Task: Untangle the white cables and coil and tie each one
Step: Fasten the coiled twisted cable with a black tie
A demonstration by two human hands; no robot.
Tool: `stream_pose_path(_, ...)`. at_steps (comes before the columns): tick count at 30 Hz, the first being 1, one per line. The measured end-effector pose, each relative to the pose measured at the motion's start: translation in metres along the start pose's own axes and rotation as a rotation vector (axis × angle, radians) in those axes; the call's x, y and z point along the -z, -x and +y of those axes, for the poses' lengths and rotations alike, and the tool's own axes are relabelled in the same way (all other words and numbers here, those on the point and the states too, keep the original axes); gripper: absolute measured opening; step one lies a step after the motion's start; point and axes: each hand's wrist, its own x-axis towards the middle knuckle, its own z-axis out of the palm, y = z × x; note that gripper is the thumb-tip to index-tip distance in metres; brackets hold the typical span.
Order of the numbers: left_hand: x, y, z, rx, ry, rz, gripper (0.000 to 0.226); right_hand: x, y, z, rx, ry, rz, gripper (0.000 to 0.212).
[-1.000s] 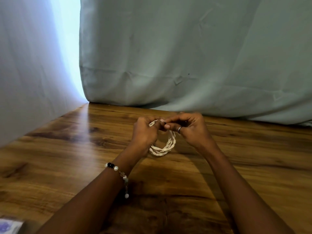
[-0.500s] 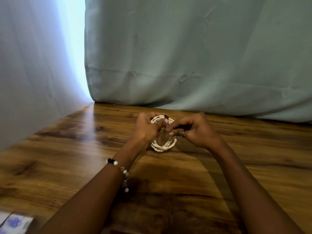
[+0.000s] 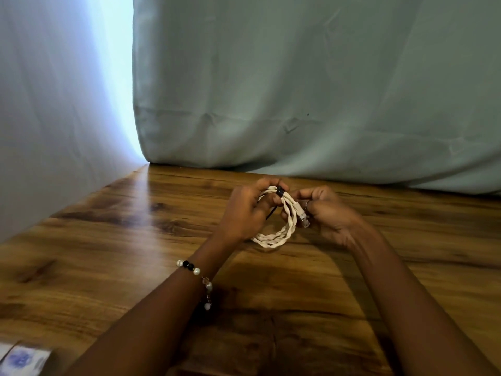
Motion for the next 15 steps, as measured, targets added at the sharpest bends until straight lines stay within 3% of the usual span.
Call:
stream_pose_path(5, 0.000, -0.001, -0.003, -0.069, 0.004, 0.047, 0.024, -0.004, 0.004, -0.003, -0.044, -0.108, -0.054, 0.042)
stream_pose_path(11, -0.003, -0.001, -0.005, -0.079, 0.032, 0.090, 0.028, -0.013, 0.000, 0.000, -0.001, -0.410, 0.167, 0.030)
stream_pose_path(15, -0.006, 0.001, 0.003, 0.037, 0.142, 0.103, 0.022, -0.015, -0.002, -0.004, 0.098, -0.546, 0.298, 0.047)
